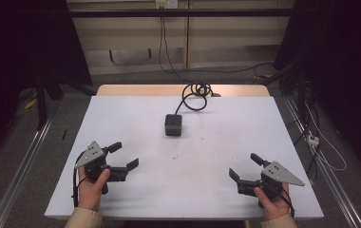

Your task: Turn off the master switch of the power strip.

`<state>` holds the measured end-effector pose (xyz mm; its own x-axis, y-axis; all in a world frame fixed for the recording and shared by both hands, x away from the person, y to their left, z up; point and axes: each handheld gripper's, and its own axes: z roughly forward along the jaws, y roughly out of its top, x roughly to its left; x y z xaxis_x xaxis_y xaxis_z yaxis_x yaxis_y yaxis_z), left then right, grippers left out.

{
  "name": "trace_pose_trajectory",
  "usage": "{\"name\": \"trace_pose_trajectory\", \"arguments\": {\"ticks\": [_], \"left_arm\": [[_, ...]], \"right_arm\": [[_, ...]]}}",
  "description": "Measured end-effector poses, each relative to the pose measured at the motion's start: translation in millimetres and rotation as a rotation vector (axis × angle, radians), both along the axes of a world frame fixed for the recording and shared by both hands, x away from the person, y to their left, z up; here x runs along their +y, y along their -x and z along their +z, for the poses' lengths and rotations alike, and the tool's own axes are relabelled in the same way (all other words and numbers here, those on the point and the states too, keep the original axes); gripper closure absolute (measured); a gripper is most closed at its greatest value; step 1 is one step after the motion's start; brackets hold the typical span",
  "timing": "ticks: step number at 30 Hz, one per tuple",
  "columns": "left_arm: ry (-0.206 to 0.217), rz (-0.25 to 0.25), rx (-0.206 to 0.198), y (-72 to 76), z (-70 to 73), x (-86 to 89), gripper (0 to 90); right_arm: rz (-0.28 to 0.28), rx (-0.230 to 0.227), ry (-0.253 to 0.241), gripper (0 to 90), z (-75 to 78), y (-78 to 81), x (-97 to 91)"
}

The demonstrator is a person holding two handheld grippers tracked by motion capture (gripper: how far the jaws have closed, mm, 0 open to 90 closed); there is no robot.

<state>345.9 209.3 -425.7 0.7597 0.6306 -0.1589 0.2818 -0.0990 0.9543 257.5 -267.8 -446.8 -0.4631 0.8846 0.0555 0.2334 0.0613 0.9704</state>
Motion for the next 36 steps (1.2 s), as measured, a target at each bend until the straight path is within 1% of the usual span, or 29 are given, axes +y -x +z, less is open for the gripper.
{"name": "trace_pose_trajectory", "arguments": {"ticks": [1,2,3,4,7,10,12,18,21,22,28,32,36], "left_arm": [[0.0,0.002,0.002,-0.3,0.4,-2.1,3.4],[-0.012,-0.004,0.0,-1.0,1.1,-3.4,3.4],[-0.011,-0.004,-0.001,-1.2,1.6,-5.4,3.4],[-0.023,-0.007,-0.004,-1.9,2.4,-6.5,3.4],[-0.022,-0.011,0.0,-4.6,3.9,-12.6,3.4],[-0.028,-0.011,-0.001,-7.0,4.4,-14.2,3.4],[-0.014,-0.013,0.004,-9.4,4.7,-16.1,3.4],[-0.022,-0.018,0.001,-17.2,6.5,-21.8,3.4],[-0.035,-0.027,0.005,-22.8,6.9,-29.2,3.4],[-0.035,-0.027,0.005,-22.8,6.9,-29.2,3.3],[-0.039,-0.042,0.014,-31.3,6.4,-42.8,3.1],[-0.05,-0.055,0.014,-37.1,6.7,-50.4,3.0],[-0.059,-0.058,0.025,-41.8,7.2,-57.2,2.9]], "right_arm": [[0.004,-0.001,0.002,4.1,-0.2,0.1,0.4],[0.005,-0.002,0.002,4.1,-0.3,0.1,0.6],[0.006,-0.003,0.001,4.1,-0.3,0.1,0.9],[0.006,-0.002,0.001,4.0,-0.3,0.2,1.2],[0.009,-0.008,0.003,4.1,-0.1,0.4,1.4],[0.006,-0.01,0.0,4.1,0.2,0.5,1.4],[0.004,-0.008,0.005,4.1,-0.1,0.5,0.5],[0.003,-0.008,0.005,4.1,0.0,0.7,-0.7],[-0.003,-0.005,0.002,4.2,-0.1,0.7,-0.8],[-0.004,-0.005,0.003,4.2,-0.1,0.7,-1.0],[-0.002,-0.01,0.005,4.2,-0.1,0.6,-2.4],[0.0,-0.01,0.005,4.2,0.0,0.7,-2.4],[0.009,-0.01,0.01,4.2,-0.4,0.7,-2.5]]}}
